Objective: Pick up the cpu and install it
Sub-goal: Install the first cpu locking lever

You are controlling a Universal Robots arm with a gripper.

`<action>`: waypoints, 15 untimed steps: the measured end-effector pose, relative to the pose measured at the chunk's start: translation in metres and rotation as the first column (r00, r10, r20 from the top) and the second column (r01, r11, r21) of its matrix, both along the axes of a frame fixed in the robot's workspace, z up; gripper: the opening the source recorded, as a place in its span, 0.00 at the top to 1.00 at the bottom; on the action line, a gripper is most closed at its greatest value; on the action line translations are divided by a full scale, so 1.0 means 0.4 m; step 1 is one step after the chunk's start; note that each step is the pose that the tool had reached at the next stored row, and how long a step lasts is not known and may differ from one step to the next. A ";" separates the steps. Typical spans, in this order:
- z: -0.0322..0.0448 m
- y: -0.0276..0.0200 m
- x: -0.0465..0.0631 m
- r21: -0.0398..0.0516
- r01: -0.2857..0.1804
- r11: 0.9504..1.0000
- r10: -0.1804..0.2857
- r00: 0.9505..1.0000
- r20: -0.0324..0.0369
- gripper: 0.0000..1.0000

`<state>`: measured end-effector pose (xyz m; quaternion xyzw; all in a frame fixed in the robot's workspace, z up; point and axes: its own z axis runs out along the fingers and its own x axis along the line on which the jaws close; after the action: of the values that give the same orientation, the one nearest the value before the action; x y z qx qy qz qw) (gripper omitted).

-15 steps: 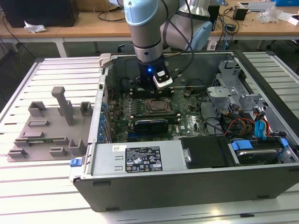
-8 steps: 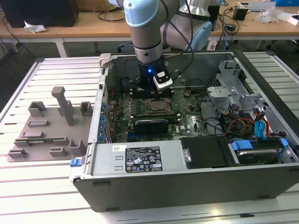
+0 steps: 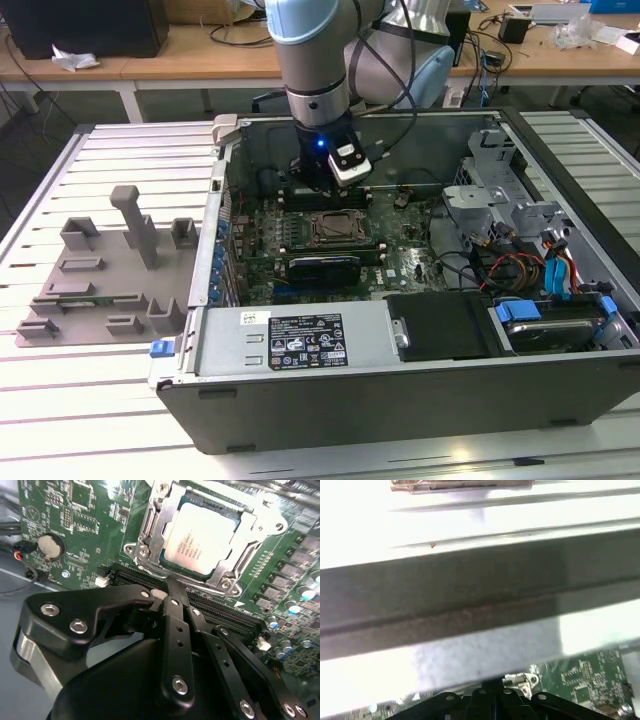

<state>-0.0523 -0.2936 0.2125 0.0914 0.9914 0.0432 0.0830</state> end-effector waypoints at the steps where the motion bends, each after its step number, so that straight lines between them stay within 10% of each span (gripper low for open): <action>1: 0.005 0.000 0.000 -0.030 0.000 1.000 0.000 1.000 0.000 0.89; 7: 0.021 0.000 0.011 -0.149 0.000 0.989 -0.002 1.000 -0.017 0.89; 10: 0.025 0.000 0.018 -0.187 0.000 0.982 -0.005 1.000 -0.025 0.89; 15: 0.028 -0.003 0.036 -0.195 -0.005 0.981 -0.006 0.998 -0.056 0.89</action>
<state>-0.0378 -0.2949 0.2236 0.0841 0.9928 -0.0568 0.0635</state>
